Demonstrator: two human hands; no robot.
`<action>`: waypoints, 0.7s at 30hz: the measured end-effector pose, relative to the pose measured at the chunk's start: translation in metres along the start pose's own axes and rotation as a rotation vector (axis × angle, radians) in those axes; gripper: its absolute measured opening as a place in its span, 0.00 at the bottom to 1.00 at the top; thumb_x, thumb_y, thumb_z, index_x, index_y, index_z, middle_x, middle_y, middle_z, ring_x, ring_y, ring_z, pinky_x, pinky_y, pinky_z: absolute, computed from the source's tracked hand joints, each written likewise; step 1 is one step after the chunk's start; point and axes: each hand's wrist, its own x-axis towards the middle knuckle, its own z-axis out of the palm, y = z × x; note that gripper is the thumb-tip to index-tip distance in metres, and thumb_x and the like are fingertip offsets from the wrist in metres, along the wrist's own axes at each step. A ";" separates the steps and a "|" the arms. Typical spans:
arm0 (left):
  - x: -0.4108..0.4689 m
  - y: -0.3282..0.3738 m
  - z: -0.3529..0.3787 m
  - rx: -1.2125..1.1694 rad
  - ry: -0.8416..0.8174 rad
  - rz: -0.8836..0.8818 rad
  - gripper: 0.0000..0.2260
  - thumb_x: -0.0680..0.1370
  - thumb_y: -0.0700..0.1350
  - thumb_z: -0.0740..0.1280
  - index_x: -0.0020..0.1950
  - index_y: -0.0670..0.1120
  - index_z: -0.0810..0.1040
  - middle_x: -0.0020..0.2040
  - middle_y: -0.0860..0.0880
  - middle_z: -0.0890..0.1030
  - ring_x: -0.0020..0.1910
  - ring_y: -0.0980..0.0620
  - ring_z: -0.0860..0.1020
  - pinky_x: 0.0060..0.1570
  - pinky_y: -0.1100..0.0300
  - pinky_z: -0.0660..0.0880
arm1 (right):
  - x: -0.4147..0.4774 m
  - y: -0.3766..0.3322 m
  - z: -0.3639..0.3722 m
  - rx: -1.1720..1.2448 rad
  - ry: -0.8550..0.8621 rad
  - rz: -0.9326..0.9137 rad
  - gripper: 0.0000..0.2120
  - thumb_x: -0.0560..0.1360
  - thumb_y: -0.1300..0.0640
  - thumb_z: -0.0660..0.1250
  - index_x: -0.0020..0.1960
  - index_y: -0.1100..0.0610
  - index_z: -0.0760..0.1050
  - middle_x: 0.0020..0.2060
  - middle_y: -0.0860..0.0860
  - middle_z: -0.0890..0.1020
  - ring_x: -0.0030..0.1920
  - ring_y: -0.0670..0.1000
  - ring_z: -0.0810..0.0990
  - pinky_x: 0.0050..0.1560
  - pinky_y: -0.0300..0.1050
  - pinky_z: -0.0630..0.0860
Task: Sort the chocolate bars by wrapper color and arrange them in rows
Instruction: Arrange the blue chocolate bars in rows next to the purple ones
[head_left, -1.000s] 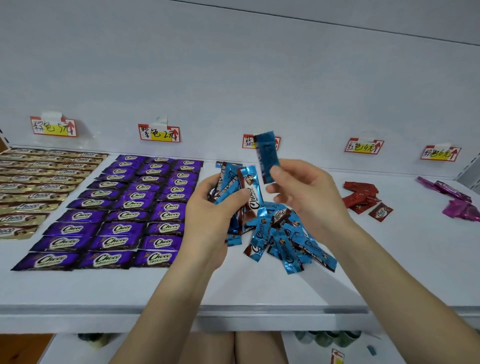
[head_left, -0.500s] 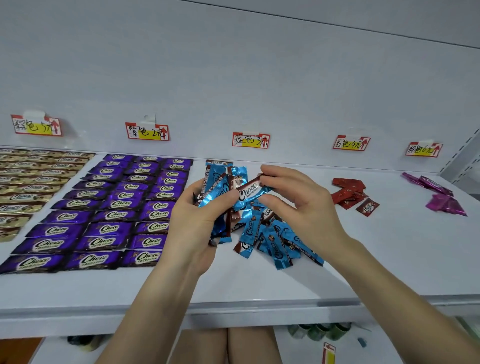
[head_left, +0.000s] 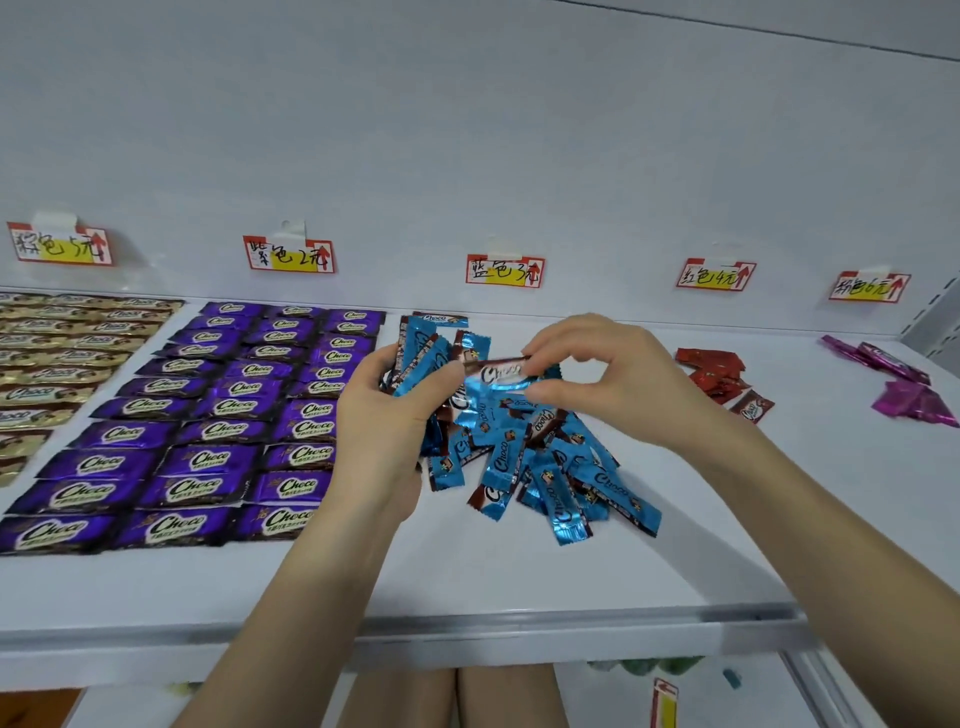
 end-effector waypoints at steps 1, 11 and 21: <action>0.004 -0.003 0.001 -0.010 0.028 -0.015 0.12 0.71 0.39 0.72 0.46 0.52 0.73 0.45 0.50 0.81 0.38 0.52 0.83 0.29 0.58 0.79 | 0.008 0.010 -0.002 0.002 0.033 0.030 0.07 0.69 0.58 0.73 0.45 0.49 0.80 0.44 0.38 0.78 0.47 0.35 0.73 0.46 0.23 0.65; 0.029 -0.015 0.012 -0.016 0.120 -0.139 0.10 0.72 0.39 0.71 0.51 0.48 0.76 0.43 0.49 0.81 0.28 0.57 0.81 0.24 0.63 0.76 | 0.104 0.121 0.024 -0.076 0.040 0.310 0.10 0.72 0.62 0.70 0.52 0.59 0.80 0.51 0.53 0.81 0.50 0.48 0.75 0.52 0.37 0.67; 0.038 -0.015 0.018 0.000 0.160 -0.170 0.09 0.72 0.40 0.72 0.48 0.48 0.75 0.42 0.49 0.80 0.28 0.56 0.81 0.26 0.62 0.78 | 0.121 0.139 0.050 -0.133 0.051 0.236 0.09 0.74 0.58 0.68 0.52 0.59 0.81 0.50 0.52 0.81 0.47 0.46 0.73 0.50 0.38 0.68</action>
